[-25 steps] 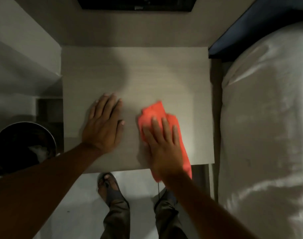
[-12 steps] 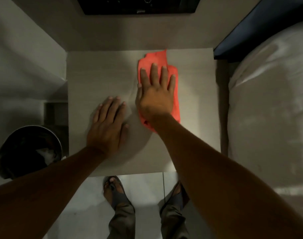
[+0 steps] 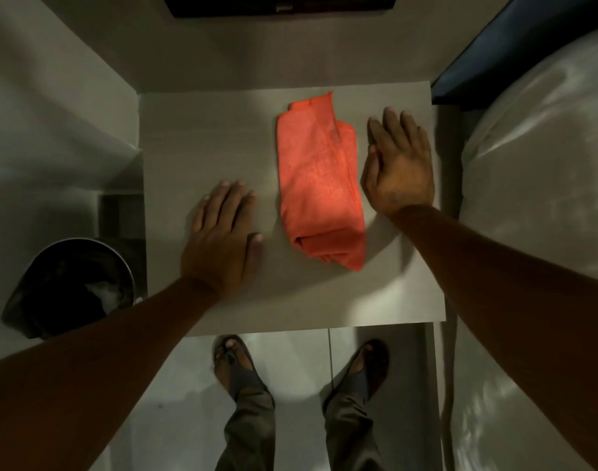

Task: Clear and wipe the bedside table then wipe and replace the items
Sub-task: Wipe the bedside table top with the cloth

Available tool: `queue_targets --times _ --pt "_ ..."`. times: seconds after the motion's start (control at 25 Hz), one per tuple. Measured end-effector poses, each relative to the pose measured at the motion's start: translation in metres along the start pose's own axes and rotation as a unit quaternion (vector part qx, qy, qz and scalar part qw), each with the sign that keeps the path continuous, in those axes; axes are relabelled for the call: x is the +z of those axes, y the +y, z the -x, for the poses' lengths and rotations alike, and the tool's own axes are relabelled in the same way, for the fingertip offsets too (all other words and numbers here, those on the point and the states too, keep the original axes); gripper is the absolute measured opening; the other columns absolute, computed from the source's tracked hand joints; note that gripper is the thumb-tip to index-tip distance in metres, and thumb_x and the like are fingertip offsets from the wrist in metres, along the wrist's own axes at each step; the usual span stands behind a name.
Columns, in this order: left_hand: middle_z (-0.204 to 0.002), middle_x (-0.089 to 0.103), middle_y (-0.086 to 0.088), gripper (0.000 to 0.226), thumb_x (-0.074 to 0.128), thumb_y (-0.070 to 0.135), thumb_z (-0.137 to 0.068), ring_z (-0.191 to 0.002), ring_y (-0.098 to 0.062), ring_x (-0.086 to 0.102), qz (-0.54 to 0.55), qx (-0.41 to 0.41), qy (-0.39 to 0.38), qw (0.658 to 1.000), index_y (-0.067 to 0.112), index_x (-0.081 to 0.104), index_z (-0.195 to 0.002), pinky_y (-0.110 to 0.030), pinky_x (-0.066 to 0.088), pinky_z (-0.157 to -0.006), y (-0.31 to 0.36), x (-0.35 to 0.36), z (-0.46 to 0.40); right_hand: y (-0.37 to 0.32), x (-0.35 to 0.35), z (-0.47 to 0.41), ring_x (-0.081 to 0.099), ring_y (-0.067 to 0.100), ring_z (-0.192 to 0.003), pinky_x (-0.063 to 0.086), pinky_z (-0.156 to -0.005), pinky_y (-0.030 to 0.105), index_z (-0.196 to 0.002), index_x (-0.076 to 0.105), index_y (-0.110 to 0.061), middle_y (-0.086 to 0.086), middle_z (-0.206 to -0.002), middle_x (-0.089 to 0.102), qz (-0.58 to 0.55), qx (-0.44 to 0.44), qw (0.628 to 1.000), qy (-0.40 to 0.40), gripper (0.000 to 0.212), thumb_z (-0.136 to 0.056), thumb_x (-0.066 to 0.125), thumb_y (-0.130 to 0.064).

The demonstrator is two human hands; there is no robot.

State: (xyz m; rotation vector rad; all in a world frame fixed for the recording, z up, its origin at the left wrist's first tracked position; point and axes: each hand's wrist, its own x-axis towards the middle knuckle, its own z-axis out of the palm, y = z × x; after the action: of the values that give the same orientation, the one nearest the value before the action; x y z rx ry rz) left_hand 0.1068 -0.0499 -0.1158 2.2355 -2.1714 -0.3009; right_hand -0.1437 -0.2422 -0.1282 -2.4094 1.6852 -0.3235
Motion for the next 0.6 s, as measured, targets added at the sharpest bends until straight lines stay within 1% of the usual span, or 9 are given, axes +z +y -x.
queue_targets --times 0.12,0.16,0.2,0.24,0.32,0.4,0.48,0.52,0.6 --pt "-0.157 0.041 -0.023 0.067 0.039 0.043 -0.099 -0.143 -0.042 0.040 0.067 -0.098 0.047 0.992 0.001 0.038 -0.151 -0.052 0.028 -0.119 0.027 -0.017 -0.026 -0.001 0.008 0.000 0.037 0.037 -0.144 0.028 -0.118 0.051 -0.143 0.053 -0.015 0.015 -0.154 0.045 -0.001 -0.016 1.000 0.025 0.050 -0.095 0.043 -0.026" --pt "-0.155 0.042 -0.022 0.065 0.042 0.042 -0.098 -0.139 -0.041 0.042 0.079 -0.095 0.077 0.989 0.003 0.039 -0.150 -0.052 0.030 -0.116 0.046 -0.020 -0.045 0.002 0.008 -0.001 0.038 0.036 -0.144 0.028 -0.118 0.050 -0.143 0.054 -0.015 0.014 -0.154 0.046 -0.002 -0.020 0.999 0.035 0.050 -0.095 0.043 -0.026" --pt "-0.155 0.044 -0.020 0.062 0.043 0.040 -0.097 -0.138 -0.039 0.042 0.090 -0.065 0.093 0.990 0.006 0.042 -0.149 -0.050 0.031 -0.115 0.067 -0.024 -0.066 0.005 0.009 -0.002 0.038 0.036 -0.144 0.028 -0.119 0.049 -0.143 0.054 -0.016 0.014 -0.154 0.046 -0.003 -0.022 0.999 0.044 0.050 -0.094 0.043 -0.027" --pt "-0.156 0.043 -0.018 0.060 0.042 0.039 -0.096 -0.140 -0.038 0.041 0.092 -0.022 0.079 0.992 0.009 0.044 -0.148 -0.049 0.031 -0.115 0.089 -0.026 -0.084 0.008 0.009 -0.002 0.038 0.035 -0.144 0.027 -0.119 0.048 -0.143 0.053 -0.016 0.013 -0.154 0.046 -0.005 -0.021 0.999 0.047 0.051 -0.094 0.043 -0.027" --pt "-0.164 0.034 -0.013 0.063 0.037 0.040 -0.096 -0.150 -0.033 0.033 0.063 0.047 0.004 0.997 0.014 0.038 -0.154 -0.045 0.025 -0.121 0.112 -0.025 -0.107 0.007 0.007 -0.001 0.037 0.035 -0.145 0.027 -0.119 0.048 -0.144 0.052 -0.016 0.013 -0.155 0.044 -0.009 -0.025 0.999 0.039 0.051 -0.094 0.043 -0.026" --pt "-0.170 0.022 -0.010 0.064 0.029 0.039 -0.100 -0.157 -0.031 0.021 0.025 0.057 -0.031 0.998 0.017 0.023 -0.160 -0.044 0.017 -0.126 0.075 -0.025 -0.130 0.005 0.005 -0.001 0.034 0.034 -0.146 0.026 -0.120 0.048 -0.146 0.050 -0.016 0.013 -0.156 0.042 -0.008 -0.027 0.999 0.030 0.053 -0.095 0.041 -0.027" --pt "-0.170 0.020 -0.014 0.063 0.026 0.039 -0.104 -0.156 -0.035 0.021 -0.014 -0.001 -0.021 1.000 0.014 0.018 -0.161 -0.045 0.017 -0.126 0.006 -0.030 -0.136 0.009 0.004 -0.003 0.032 0.033 -0.148 0.025 -0.121 0.049 -0.148 0.046 -0.017 0.012 -0.158 0.040 -0.004 -0.029 0.999 0.024 0.054 -0.097 0.039 -0.032" --pt "-0.169 0.021 -0.016 0.064 0.025 0.040 -0.105 -0.155 -0.037 0.024 -0.039 -0.023 -0.014 0.999 0.011 0.018 -0.161 -0.047 0.019 -0.126 -0.030 -0.032 -0.122 0.009 0.006 -0.003 0.031 0.033 -0.148 0.024 -0.121 0.050 -0.149 0.045 -0.017 0.012 -0.158 0.039 -0.004 -0.032 0.999 0.019 0.054 -0.098 0.037 -0.034" --pt "-0.168 0.022 -0.021 0.066 0.020 0.042 -0.105 -0.155 -0.041 0.023 -0.045 -0.010 -0.028 0.999 0.006 0.018 -0.160 -0.052 0.020 -0.125 -0.080 -0.036 -0.066 0.008 0.006 -0.005 0.031 0.033 -0.148 0.024 -0.121 0.052 -0.149 0.043 -0.017 0.012 -0.159 0.039 0.006 -0.032 0.999 0.013 0.055 -0.098 0.036 -0.035"
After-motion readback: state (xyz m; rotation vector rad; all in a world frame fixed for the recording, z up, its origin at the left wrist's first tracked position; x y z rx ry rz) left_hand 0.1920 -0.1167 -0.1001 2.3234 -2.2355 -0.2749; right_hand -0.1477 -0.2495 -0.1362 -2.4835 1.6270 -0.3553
